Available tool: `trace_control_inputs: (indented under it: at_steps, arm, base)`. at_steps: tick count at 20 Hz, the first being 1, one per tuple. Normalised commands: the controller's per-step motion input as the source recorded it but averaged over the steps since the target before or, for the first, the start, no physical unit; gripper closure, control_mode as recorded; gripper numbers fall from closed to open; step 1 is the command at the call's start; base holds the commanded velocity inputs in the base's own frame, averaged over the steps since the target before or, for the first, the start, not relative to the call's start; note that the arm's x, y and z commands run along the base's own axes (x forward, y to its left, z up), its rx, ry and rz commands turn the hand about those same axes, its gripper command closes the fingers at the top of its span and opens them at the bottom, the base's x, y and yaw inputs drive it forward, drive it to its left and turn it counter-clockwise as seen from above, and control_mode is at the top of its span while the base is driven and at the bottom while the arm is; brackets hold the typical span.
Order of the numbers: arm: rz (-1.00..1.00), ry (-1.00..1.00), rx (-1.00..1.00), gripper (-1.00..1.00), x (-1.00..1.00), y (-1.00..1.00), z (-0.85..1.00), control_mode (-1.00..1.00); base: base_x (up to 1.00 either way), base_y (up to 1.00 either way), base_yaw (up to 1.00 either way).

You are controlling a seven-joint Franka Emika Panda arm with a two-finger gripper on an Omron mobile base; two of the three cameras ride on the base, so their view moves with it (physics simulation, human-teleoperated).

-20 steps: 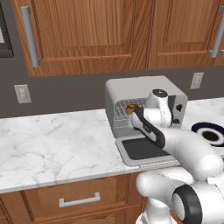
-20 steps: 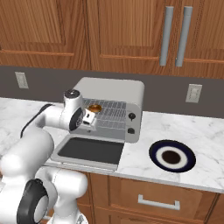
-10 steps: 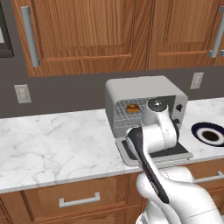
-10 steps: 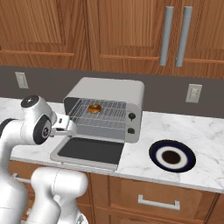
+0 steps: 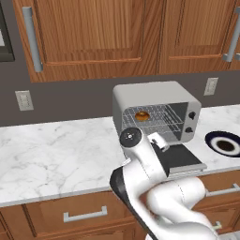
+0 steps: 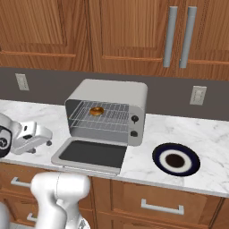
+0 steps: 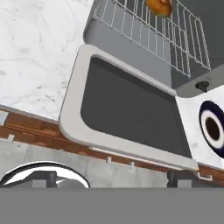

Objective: Pick up the bagel from the plate, place it on the toaster oven rack, close the door, and set the timer.

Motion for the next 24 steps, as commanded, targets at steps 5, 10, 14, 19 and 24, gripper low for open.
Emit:
trace_control_inputs:
  at_steps: [5,10,14,19,24]
  arm:
    - [0.08,0.00,-0.33,-1.00,-0.40,0.17,0.00,-1.00]
    - [0.04,-0.01,-0.34,-1.00,-0.01,0.03,0.00,-1.00]
    - [0.02,-0.02,-0.34,-1.00,0.00,0.00,-0.03,-1.00]
    - [0.00,0.00,-0.28,-1.00,0.00,0.00,-0.13,-1.00]
    - [0.00,0.05,-0.13,-1.00,0.06,0.00,-0.13,-1.00]
  base:
    - [0.00,0.00,0.00]
    - [0.00,0.00,0.00]
    - [0.00,0.00,0.00]
    - [0.00,0.00,0.00]
    - [0.00,0.00,0.00]
